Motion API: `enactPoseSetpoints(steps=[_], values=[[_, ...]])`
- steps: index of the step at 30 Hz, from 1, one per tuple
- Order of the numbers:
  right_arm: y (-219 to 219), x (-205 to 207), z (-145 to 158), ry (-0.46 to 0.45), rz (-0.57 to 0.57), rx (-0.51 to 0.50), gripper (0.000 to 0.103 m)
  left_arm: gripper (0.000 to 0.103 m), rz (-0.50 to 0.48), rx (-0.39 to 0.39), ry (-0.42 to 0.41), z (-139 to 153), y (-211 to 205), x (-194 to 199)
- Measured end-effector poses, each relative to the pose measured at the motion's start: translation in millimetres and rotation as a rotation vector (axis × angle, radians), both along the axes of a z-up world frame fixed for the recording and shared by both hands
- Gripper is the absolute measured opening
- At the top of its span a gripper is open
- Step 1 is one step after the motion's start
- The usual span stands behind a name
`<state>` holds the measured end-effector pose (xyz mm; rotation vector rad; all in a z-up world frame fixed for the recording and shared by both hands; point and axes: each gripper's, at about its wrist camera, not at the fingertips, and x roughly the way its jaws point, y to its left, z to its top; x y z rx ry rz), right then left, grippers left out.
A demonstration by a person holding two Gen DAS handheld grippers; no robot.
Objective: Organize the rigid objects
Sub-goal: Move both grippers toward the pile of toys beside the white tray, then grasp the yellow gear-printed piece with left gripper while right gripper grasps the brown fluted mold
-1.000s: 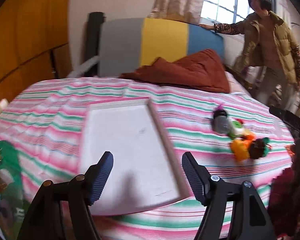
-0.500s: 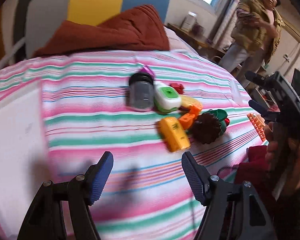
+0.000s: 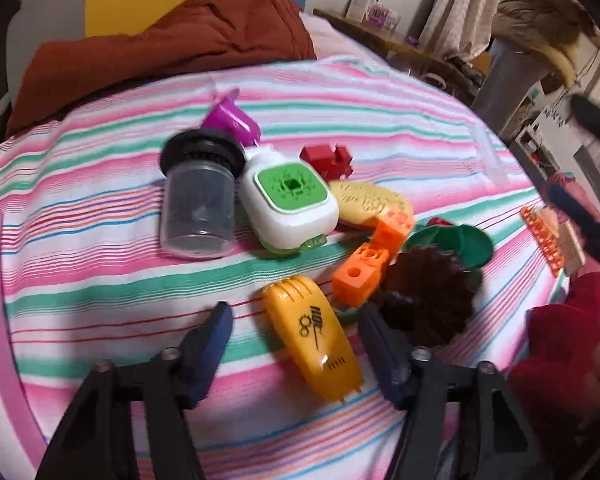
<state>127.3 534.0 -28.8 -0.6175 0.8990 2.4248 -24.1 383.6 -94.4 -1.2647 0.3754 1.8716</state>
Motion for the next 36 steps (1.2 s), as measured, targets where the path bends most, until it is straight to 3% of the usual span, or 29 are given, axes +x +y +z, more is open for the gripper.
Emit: enactPoseSetpoints(steps=[2, 4, 6, 11, 18, 25, 26, 31, 33, 36], values=[[2.9, 1.5, -0.5, 0.001, -0.01, -0.008, 0.103, 0.051, -0.001, -0.001, -0.004, -5.8, -0.1, -2.0], [6.5, 2.3, -2.8, -0.002, -0.017, -0.03, 0.103, 0.031, -0.003, 0.002, 0.026, -5.1, -8.1, -0.3], [8.5, 1.6, -4.5, -0.006, -0.012, -0.045, 0.103, 0.026, 0.001, 0.0, 0.044, -5.4, -17.6, 0.1], [9.4, -5.7, -13.1, -0.074, -0.008, -0.064, 0.103, 0.026, 0.007, 0.019, 0.07, -7.0, -51.8, 8.2], [24.1, -15.2, -53.3, -0.234, -0.001, -0.246, 0.1, 0.026, -0.006, 0.036, 0.149, -7.8, -89.8, 37.1], [26.6, -20.1, -76.4, -0.278, 0.039, -0.355, 0.091, 0.026, 0.019, 0.064, 0.118, -9.4, -95.0, 37.2], [26.1, -21.4, -79.9, -0.286, 0.049, -0.371, 0.085, 0.026, 0.021, 0.068, 0.114, -9.5, -96.0, 36.8], [7.4, -35.3, -74.4, -0.299, 0.167, -0.319, 0.06, 0.026, 0.027, 0.079, 0.079, -8.6, -99.4, 33.0], [5.2, -37.0, -71.9, -0.309, 0.175, -0.29, 0.059, 0.026, 0.017, 0.071, 0.076, -8.4, -97.8, 31.6], [11.5, -32.3, -73.2, -0.299, 0.156, -0.323, 0.061, 0.03, 0.017, 0.065, 0.063, -7.3, -96.4, 31.1]])
